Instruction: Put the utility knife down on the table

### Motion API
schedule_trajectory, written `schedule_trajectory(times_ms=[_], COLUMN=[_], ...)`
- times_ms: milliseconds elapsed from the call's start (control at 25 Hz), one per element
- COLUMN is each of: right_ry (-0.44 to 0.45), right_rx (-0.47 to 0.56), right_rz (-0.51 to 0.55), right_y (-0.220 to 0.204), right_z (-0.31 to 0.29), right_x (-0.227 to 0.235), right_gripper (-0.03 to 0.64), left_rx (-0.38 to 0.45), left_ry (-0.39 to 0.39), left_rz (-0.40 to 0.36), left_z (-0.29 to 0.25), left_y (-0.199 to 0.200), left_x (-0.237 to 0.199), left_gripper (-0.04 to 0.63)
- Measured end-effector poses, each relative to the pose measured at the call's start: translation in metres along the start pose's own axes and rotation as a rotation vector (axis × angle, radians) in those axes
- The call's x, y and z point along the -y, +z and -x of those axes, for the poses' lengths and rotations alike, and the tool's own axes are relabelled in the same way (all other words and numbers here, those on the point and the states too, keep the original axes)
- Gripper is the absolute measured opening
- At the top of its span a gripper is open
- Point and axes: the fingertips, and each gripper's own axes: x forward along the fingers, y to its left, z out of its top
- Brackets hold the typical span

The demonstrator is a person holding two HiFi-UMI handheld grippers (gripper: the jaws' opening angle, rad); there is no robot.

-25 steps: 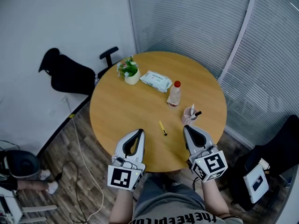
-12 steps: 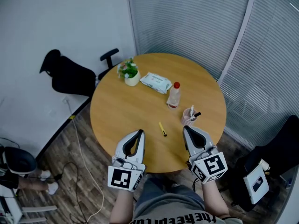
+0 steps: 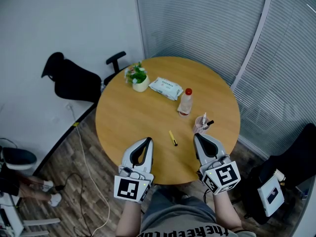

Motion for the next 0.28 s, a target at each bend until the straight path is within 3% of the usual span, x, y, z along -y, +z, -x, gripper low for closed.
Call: schedule_trajectory(times_ms=[280], right_ry=[-0.009], right_rx=[-0.006], right_rz=[0.004], right_y=[0.001], right_z=[-0.012], right_x=[-0.001], right_gripper=[0.0], left_rx=[-0.004], left_ry=[-0.006], left_rz=[0.004], left_z=[-0.006], left_y=[-0.002], left_x=[-0.012], left_gripper=[0.011])
